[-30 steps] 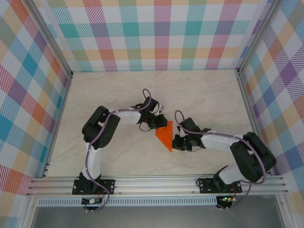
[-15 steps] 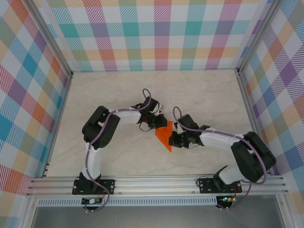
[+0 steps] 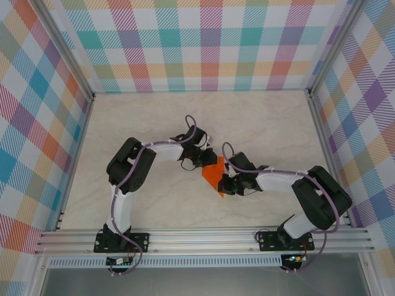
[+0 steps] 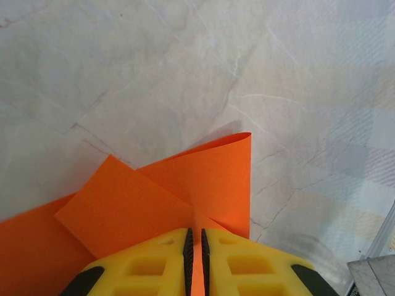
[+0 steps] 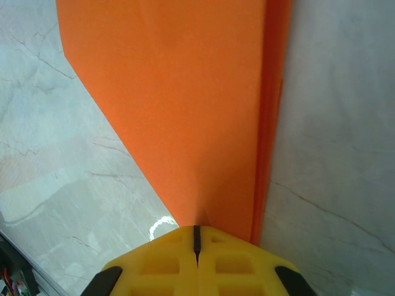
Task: Fold a paper plane with a square sheet of paper (fold left side to right side)
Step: Fourth fold the wing at the center of the table, then turn over the paper at the center of the table.
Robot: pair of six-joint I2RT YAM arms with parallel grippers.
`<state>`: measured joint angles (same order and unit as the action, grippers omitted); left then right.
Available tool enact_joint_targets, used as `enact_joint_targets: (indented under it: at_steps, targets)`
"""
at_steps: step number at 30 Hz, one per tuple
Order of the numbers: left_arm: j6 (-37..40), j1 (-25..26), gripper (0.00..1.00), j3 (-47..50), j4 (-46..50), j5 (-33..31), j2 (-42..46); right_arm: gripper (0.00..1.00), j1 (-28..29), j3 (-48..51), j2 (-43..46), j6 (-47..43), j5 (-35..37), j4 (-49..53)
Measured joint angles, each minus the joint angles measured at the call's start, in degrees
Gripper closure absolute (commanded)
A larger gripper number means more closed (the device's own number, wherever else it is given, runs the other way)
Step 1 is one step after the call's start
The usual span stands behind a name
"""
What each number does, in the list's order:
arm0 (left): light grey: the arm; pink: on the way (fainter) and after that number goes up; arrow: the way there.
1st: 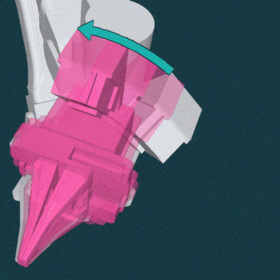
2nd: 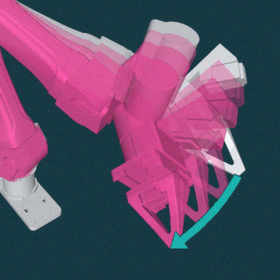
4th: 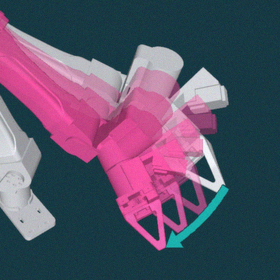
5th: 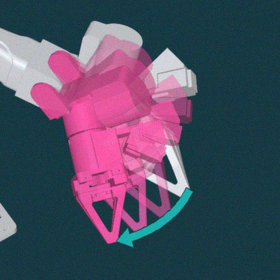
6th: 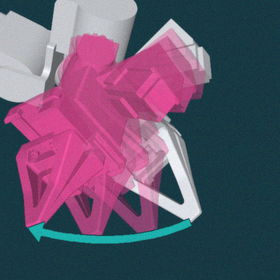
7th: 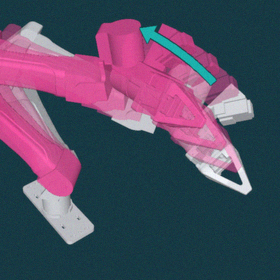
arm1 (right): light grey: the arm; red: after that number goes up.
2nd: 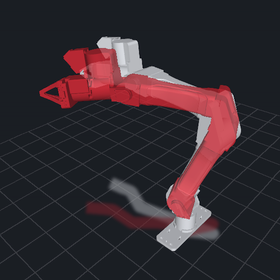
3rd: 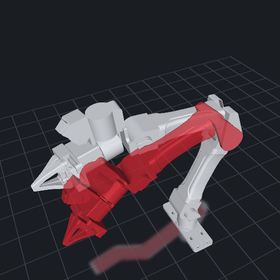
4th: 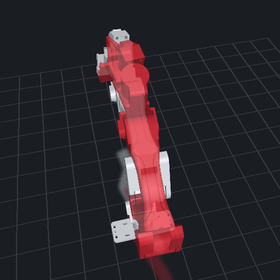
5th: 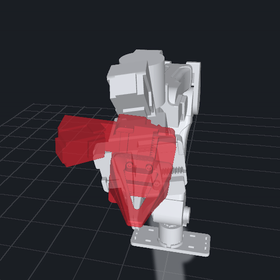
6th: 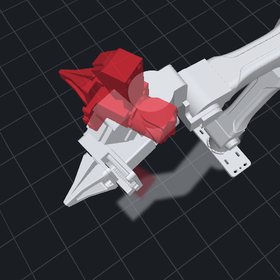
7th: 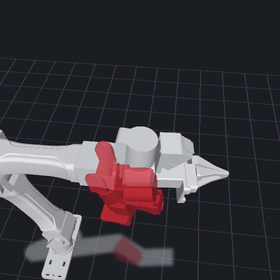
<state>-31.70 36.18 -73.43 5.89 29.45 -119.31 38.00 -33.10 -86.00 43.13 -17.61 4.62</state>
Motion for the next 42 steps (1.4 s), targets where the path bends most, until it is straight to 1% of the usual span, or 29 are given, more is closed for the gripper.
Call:
enact_joint_targets:
  at_steps: [6,10,13,15,18,19,21,24,25,26,28,30,32,34,37,39,42]
  targets:
    - [0.9,0.0,0.85,-1.1,1.7,0.0,-0.3,1.00,0.0,6.4,6.2,1.2,0.2,-2.2]
    - [1.4,0.0,0.81,-2.2,3.2,0.0,-0.7,0.97,0.0,8.4,10.5,1.2,0.5,1.4]
    - [1.5,-0.1,0.76,-3.0,3.5,-0.1,-0.8,0.84,0.0,8.8,15.4,0.7,1.8,8.4]
    - [1.5,-0.2,0.73,-3.6,4.2,-0.1,-0.8,0.73,-0.3,8.7,20.7,-0.3,3.1,12.9]
    - [1.2,-0.6,0.65,-4.9,5.1,0.7,-0.5,0.58,-1.8,7.9,27.9,-1.6,4.7,17.1]
    - [1.1,-0.8,0.63,-5.4,5.5,1.1,-0.2,0.54,-2.8,7.5,29.6,-2.3,5.1,17.8]
    - [1.0,-1.4,0.56,-6.3,6.4,1.9,1.3,0.49,-4.4,6.5,30.9,-3.5,5.7,18.4]
    - [1.0,-2.6,0.48,-6.6,6.9,2.6,5.8,0.42,-5.7,4.3,29.0,-5.8,6.1,18.7]
    - [1.0,-3.1,0.45,-6.5,7.1,2.5,8.0,0.38,-5.8,3.3,27.6,-6.6,6.1,18.6]
    - [1.1,-3.6,0.43,-6.1,7.1,2.4,10.3,0.32,-5.8,2.4,26.1,-7.4,6.0,18.5]
    - [0.9,-4.7,0.38,-3.4,5.8,1.6,15.7,0.17,-5.8,-0.1,22.2,-9.6,6.0,17.7]
    - [-0.2,-5.4,0.37,1.0,3.7,0.9,20.7,0.11,-5.8,-2.5,18.3,-11.3,6.3,16.3]
    - [-1.6,-5.6,0.37,5.3,1.4,0.7,23.2,0.11,-6.2,-4.8,14.3,-12.3,6.7,14.7]
    - [-3.3,-5.6,0.37,8.8,-1.1,1.1,22.8,0.17,-6.9,-7.8,9.1,-13.2,6.9,13.3]
    - [-5.5,-5.4,0.39,11.8,-3.3,1.6,18.9,0.27,-8.3,-11.9,1.8,-14.0,8.0,12.1]
    - [-6.6,-5.2,0.39,12.0,-3.8,1.6,15.9,0.32,-9.1,-13.1,-1.2,-14.2,9.0,11.6]
    - [-7.4,-4.1,0.40,11.4,-4.9,1.7,12.3,0.34,-9.7,-13.2,-2.9,-14.1,10.5,12.0]
